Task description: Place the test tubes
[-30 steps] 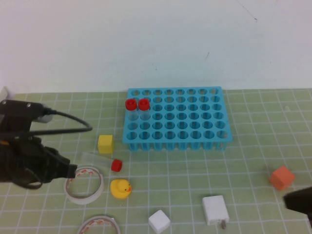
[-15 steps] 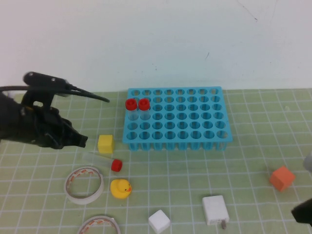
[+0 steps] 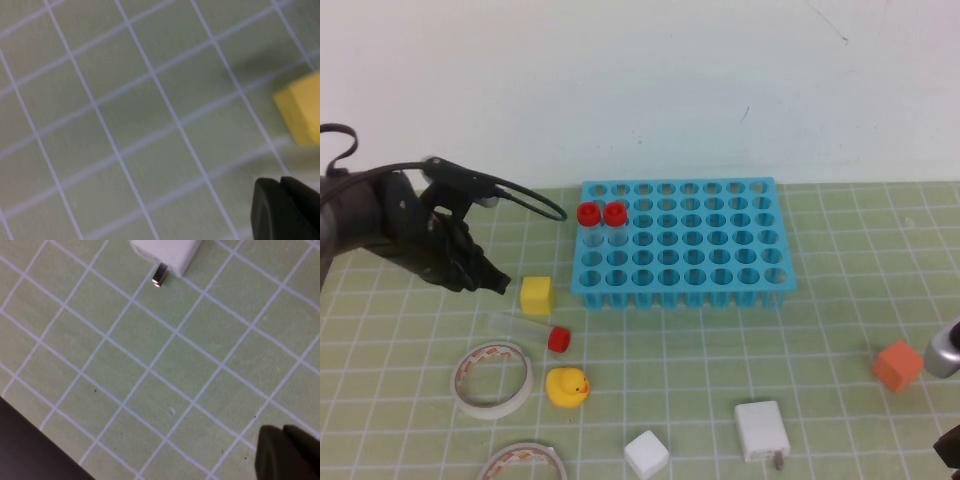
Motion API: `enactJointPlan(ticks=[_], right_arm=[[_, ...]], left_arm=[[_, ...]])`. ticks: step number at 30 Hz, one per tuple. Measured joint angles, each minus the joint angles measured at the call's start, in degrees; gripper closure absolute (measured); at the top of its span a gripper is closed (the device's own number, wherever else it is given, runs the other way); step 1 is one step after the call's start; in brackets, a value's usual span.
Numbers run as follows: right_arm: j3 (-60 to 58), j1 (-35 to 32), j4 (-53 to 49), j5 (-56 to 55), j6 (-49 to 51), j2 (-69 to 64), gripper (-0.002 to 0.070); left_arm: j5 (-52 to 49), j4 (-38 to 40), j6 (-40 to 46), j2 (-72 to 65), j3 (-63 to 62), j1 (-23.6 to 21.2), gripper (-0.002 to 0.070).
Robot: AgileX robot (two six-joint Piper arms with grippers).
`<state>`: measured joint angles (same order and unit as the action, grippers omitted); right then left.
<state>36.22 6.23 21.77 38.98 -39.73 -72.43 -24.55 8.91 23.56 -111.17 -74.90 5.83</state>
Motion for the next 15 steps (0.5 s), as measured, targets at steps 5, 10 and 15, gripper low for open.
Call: enactJointPlan(ticks=[5,10,15], right_arm=[[0.0,0.0,0.0,0.0,0.0,0.0,0.0678],[0.0,0.0,0.0,-0.1,0.0,0.0,0.0678],[0.0,0.0,0.2,-0.7,0.0,0.0,0.0678]], left_arm=[[-0.6,-3.3,-0.6,-6.4,-6.0,0.0,0.0676],[-3.4,-5.6,-4.5,-10.0,-8.3,0.0,0.0676],[-5.8,-5.3,-5.1,-10.8,-8.6,0.0,0.0676]])
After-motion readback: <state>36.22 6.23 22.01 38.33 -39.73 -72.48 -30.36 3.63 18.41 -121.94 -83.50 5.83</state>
